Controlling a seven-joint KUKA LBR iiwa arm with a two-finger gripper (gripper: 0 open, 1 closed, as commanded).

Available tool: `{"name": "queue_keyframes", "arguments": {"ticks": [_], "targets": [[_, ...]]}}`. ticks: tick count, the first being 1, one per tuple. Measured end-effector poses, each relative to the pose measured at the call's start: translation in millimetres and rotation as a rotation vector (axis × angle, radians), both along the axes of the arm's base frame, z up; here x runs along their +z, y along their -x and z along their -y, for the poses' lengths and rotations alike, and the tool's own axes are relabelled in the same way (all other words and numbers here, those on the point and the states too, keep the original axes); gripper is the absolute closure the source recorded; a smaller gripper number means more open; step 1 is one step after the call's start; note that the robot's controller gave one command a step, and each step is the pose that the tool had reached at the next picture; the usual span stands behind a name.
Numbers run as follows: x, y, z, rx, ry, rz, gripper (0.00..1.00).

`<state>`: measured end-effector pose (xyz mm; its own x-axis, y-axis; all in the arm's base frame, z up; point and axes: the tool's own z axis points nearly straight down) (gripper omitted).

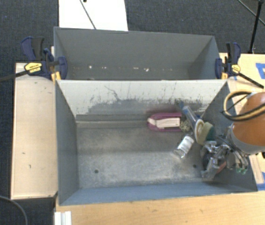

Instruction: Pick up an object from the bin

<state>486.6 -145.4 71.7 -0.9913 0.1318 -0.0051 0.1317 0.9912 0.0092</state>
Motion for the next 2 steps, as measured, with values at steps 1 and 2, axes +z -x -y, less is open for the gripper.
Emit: {"name": "queue_keyframes", "arguments": {"ticks": [1,2], "targets": [[0.5,0.8,-15.5,0.525,0.007,-0.004,1.0],[1.8,-1.5,-14.0,0.525,0.012,0.004,0.0]]}}
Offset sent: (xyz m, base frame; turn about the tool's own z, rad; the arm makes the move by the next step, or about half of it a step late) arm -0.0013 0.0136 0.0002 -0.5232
